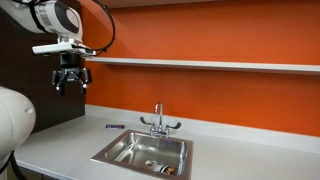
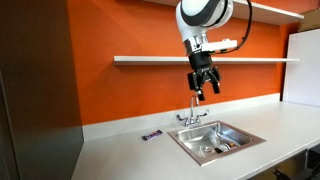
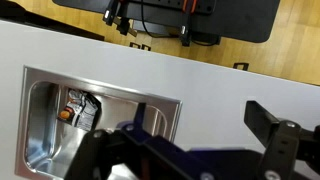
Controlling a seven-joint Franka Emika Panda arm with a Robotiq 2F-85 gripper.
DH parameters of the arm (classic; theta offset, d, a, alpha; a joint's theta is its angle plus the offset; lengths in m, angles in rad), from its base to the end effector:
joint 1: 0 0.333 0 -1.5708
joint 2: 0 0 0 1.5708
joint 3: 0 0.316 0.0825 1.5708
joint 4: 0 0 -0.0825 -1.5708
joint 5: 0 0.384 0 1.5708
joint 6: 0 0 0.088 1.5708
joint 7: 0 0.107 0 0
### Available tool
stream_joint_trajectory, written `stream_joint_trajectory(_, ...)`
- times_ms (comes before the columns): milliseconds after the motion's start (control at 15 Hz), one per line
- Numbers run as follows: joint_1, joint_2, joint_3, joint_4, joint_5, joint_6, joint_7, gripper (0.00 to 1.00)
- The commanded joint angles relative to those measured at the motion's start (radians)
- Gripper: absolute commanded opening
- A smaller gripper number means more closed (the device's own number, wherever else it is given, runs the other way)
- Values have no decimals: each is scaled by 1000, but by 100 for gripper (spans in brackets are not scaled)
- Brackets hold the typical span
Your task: Take the black packet out of the sink and put it on the left side of the counter.
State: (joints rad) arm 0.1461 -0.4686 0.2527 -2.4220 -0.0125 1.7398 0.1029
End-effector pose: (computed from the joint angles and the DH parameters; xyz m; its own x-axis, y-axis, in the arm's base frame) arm 0.3519 0.1514 0.4566 0.9488 0.2365 -0.2094 0.2696 -0.9517 0.1466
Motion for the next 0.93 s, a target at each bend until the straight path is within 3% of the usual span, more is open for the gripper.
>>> stream_joint_trajectory(0, 17, 3, -15, 1, -6, -1, 6, 100)
stream_joint_trajectory(267, 8, 22, -23, 6, -13, 33, 2, 100)
stream_joint_trajectory(867, -98, 120, -142, -11, -100, 231, 30, 100)
